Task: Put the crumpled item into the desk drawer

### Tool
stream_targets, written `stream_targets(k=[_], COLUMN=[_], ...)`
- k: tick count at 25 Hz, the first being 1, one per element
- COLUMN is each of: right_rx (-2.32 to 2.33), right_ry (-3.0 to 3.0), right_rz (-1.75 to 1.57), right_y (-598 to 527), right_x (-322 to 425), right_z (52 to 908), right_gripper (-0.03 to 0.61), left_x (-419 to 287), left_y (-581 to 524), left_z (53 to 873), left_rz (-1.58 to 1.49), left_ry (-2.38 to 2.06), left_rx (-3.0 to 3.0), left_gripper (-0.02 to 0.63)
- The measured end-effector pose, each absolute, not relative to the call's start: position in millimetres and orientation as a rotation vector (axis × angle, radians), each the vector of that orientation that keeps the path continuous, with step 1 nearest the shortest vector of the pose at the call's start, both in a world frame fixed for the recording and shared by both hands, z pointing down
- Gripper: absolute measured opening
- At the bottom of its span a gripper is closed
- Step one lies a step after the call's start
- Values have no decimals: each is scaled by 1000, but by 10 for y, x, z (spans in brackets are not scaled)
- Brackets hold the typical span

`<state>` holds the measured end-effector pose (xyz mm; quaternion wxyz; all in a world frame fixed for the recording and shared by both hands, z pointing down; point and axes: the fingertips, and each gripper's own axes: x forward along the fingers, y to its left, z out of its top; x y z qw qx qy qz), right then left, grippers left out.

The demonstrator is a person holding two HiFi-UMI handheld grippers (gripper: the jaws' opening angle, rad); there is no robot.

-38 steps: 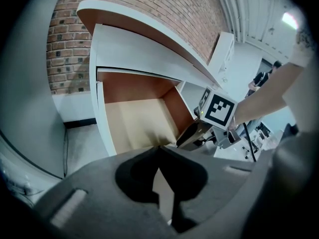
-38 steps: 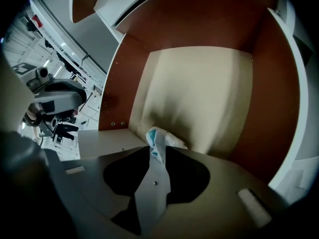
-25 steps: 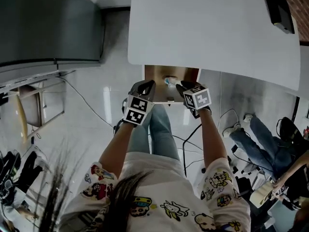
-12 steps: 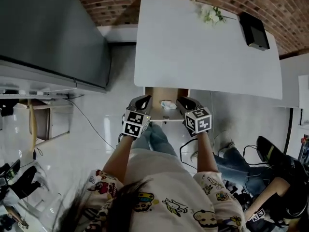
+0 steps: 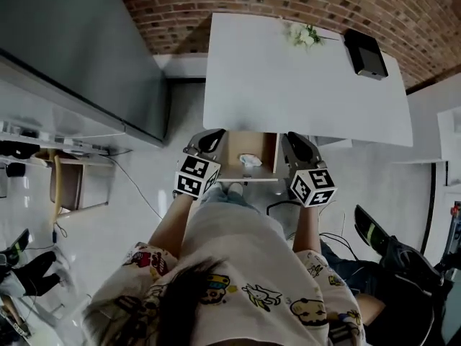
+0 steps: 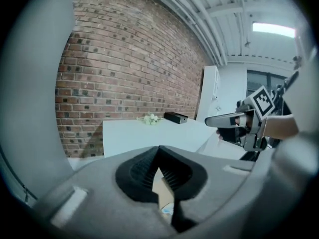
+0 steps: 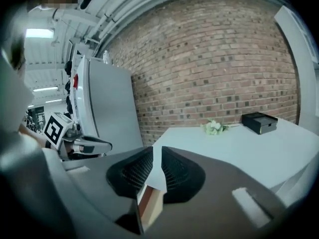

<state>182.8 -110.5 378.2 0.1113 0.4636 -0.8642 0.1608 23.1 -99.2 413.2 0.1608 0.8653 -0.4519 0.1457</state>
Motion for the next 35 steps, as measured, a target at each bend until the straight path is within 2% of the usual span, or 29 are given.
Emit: stream_targets(k=[8,35], right_rx=[1501,1531], right_ry=[-2640,-2600], right_rz=[375,340], right_y=[-952,-767], right_x=[1981,1936], right_z=[3189,3177], right_gripper=[11,9], left_x=[263,-28], left_y=[-906,-817], left_z=[3495,3381], left_rz=[316,257], left_ry=[-1321,-1390], left_rx=[2574,2548], left_gripper=[0,0])
